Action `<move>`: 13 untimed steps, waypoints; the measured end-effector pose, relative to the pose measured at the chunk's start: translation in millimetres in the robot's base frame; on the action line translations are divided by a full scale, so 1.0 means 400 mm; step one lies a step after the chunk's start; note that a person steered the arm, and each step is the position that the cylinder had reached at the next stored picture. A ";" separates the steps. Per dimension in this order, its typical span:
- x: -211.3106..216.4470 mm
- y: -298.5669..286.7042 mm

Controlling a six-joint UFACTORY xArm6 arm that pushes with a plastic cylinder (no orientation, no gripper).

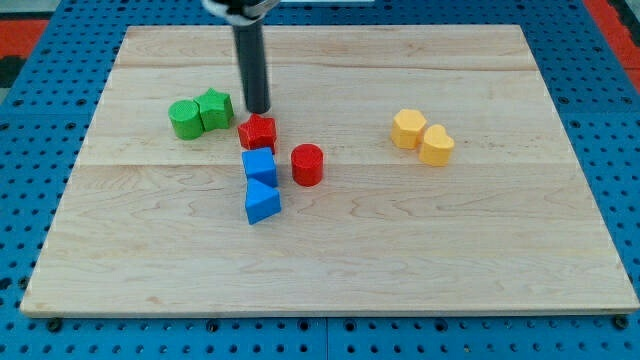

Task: Push the green circle and green star towards the center

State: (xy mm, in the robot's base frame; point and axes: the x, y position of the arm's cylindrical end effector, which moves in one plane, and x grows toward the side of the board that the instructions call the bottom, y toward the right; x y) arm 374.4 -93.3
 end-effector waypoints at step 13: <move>-0.062 -0.309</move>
State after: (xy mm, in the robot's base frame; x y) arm 349.4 -216.8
